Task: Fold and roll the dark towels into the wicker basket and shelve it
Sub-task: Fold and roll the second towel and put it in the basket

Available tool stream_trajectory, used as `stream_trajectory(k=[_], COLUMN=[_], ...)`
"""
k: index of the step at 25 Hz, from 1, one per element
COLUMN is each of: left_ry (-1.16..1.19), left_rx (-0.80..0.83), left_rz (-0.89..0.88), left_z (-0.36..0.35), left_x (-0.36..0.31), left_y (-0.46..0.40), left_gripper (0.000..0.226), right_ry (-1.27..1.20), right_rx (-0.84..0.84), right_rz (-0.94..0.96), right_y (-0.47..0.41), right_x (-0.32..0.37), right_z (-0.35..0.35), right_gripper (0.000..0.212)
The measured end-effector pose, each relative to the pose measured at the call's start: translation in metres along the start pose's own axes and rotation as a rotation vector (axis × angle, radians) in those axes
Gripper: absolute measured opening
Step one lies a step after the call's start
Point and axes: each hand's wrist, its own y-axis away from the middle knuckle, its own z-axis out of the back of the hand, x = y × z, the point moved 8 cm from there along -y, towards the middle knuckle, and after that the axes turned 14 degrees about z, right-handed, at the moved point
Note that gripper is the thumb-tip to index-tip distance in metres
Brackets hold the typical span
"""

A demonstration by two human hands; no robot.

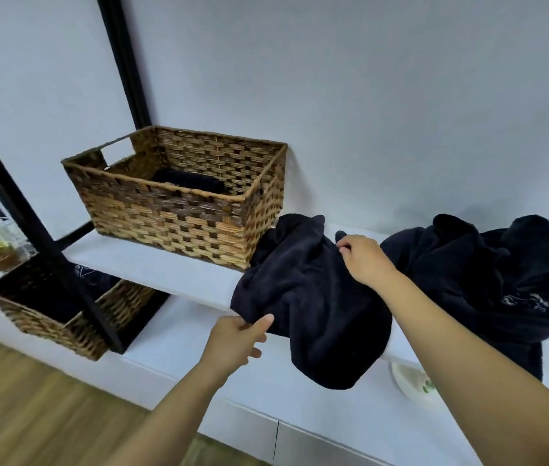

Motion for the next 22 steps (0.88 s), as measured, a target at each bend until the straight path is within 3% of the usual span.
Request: stream_trajectory(k=[2,4,7,11,13,18,20,22], left_ry=[0.122,0.172,0.393,0.573,0.607,0.557,0.488,0.561], left_rx=[-0.012,-0.076,-0.197,-0.244,-0.229,-0.067,-0.044,-0.070], left_rz=[-0.002,-0.022,0.051,0.106,0.095,0.122,0.119,0.086], left_z=[-0.007,-0.003,0.027,0.041,0.034,0.016,0.016,0.032], left_x=[-0.003,-0.007,0.001,0.015,0.015,0.012,0.012,0.006], left_y=[0.007,0.012,0.009,0.008,0.011,0.016,0.017,0.017], left_gripper=[0.025,0.014,0.014,0.019,0.019,0.025,0.028,0.028], right_ry=[0.166,0.312,0.531,0.648,0.590,0.376,0.207,-0.171], right_rx=[0.173,0.232,0.186,0.296,0.363,0.311,0.175,-0.062], right_rz=[0.056,0.065,0.047,-0.024,-0.048,-0.034,-0.003,-0.071], right_y=[-0.013,-0.018,-0.022,-0.012,-0.010,-0.014,-0.011,-0.008], right_x=[-0.003,-0.007,-0.009,-0.011,-0.011,0.013,0.027,0.033], right_z=[-0.013,-0.017,-0.004,-0.016,-0.025,-0.019,-0.012,0.005], right_gripper=[0.040,0.046,0.041,0.061,0.063,0.027,0.013,0.004])
